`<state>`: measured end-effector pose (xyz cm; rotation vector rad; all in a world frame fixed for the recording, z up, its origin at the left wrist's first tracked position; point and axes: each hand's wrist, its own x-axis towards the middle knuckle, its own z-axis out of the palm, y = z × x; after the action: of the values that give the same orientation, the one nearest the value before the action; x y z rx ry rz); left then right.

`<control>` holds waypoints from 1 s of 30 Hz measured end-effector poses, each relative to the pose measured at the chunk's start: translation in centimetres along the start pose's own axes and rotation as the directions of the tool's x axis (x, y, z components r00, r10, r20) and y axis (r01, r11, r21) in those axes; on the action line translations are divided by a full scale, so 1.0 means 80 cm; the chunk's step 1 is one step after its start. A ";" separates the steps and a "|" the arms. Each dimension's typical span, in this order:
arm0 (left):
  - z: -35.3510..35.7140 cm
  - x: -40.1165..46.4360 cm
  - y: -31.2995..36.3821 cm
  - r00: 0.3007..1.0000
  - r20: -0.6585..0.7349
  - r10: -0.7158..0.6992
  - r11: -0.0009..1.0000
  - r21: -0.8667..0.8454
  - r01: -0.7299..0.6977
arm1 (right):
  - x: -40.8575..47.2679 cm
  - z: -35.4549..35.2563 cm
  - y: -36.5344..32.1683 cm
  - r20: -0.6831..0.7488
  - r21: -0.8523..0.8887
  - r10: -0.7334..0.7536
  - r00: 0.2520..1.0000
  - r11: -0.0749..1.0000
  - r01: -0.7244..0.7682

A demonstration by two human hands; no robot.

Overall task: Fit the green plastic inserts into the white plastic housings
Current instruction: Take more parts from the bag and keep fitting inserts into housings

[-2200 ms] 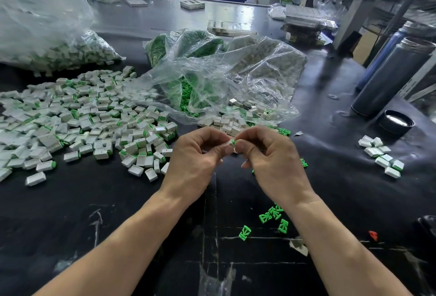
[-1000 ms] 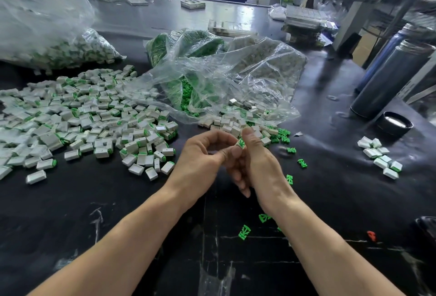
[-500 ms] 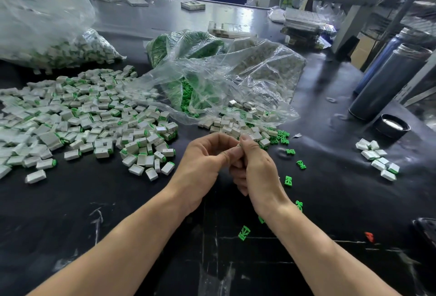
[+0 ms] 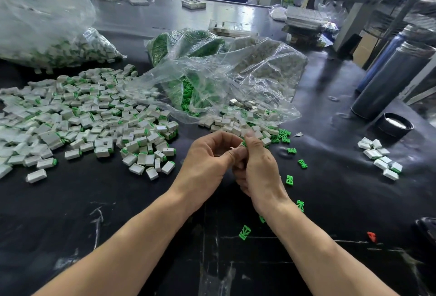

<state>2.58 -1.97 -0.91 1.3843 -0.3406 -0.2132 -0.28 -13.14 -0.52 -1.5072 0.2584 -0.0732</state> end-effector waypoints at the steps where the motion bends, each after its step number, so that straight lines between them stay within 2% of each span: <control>1: 0.000 0.000 0.000 1.000 -0.001 -0.002 1.000 -0.001 0.002 | 0.001 0.001 0.002 -0.014 -0.019 -0.016 1.000 1.000 0.016; 6: 0.000 0.001 -0.001 1.000 0.000 -0.004 1.000 -0.006 0.004 | 0.007 0.005 0.013 -0.088 -0.082 -0.062 0.994 0.995 0.055; 15: -0.001 -0.001 -0.002 0.999 -0.035 -0.014 1.000 0.027 0.015 | 0.012 0.006 0.022 -0.125 -0.198 -0.146 0.981 0.973 0.120; 30: 0.003 -0.006 0.000 0.996 -0.091 -0.018 0.998 0.050 0.023 | 0.011 0.007 0.025 -0.156 -0.230 -0.152 0.976 0.966 0.113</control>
<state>2.01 -2.05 -0.96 1.4437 -0.2581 -0.1593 0.48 -12.67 -2.60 -1.7414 0.3118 -0.2922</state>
